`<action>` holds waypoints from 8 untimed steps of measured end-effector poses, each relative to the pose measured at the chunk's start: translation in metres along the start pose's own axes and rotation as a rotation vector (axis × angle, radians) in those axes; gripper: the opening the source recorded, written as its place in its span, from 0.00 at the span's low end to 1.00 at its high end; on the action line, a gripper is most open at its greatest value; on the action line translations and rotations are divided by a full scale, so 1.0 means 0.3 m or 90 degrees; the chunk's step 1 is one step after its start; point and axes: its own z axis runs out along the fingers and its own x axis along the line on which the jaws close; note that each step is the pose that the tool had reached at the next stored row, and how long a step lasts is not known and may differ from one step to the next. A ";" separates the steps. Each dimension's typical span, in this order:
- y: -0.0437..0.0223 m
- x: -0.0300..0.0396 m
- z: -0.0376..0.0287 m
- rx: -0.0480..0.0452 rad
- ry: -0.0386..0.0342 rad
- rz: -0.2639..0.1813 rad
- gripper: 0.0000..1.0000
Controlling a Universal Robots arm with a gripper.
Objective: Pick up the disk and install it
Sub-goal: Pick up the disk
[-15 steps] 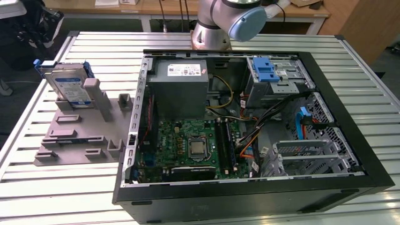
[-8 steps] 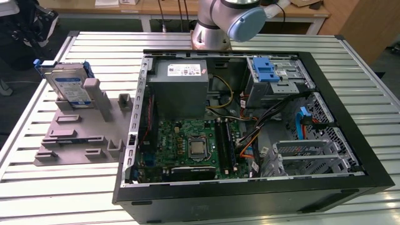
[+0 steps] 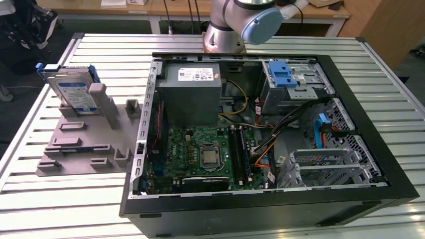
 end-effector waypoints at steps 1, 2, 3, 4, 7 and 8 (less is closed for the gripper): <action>0.000 0.000 0.000 0.0000 0.0000 0.000 0.11; 0.000 0.001 0.000 0.0000 0.0000 0.000 0.11; 0.000 0.001 0.000 0.0000 0.0000 0.000 0.11; 0.000 0.001 0.000 0.0000 0.0000 0.000 0.11; 0.000 0.001 0.000 0.0000 0.0000 0.000 0.11; 0.000 0.001 0.000 0.0000 0.0000 0.000 0.11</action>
